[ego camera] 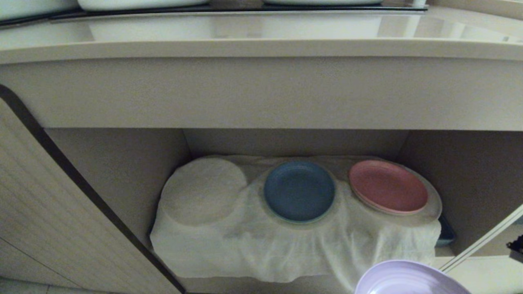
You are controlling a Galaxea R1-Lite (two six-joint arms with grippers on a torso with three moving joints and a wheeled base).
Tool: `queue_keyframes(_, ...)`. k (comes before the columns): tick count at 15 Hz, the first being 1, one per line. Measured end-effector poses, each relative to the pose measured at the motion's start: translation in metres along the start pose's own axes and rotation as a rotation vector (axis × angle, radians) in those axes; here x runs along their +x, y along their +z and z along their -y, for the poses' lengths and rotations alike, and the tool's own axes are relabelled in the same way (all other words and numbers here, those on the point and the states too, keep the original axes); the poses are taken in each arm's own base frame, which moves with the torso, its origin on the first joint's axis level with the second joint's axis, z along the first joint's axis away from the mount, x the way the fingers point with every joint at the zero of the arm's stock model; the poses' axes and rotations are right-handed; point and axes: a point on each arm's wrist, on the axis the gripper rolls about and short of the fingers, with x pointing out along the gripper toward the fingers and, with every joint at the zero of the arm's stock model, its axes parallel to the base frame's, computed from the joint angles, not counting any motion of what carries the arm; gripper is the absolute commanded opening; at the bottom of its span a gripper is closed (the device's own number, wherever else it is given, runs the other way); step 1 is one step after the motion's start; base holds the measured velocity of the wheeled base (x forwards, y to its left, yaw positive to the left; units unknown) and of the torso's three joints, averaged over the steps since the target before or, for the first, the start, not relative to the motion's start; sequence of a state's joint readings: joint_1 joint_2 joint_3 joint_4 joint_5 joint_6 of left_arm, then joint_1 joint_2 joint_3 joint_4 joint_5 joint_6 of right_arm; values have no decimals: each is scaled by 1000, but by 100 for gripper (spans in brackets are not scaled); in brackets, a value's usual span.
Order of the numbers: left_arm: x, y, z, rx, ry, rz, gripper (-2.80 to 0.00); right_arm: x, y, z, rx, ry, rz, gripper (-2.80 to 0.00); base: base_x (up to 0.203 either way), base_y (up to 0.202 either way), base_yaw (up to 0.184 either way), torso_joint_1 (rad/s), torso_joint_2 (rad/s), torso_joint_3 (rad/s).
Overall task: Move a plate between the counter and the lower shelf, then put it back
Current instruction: Put the plate in the cupboard
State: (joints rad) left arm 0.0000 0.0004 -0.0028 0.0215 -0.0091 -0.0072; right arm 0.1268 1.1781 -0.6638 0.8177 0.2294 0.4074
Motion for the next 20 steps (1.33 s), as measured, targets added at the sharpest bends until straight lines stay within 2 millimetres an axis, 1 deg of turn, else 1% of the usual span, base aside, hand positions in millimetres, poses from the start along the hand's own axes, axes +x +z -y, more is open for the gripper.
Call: queue_keyframes(20, 0, 0, 0, 0, 0, 1, -280, -2, 2, -1, -4, 6, 14, -280, 0, 0, 0, 0, 0, 0)
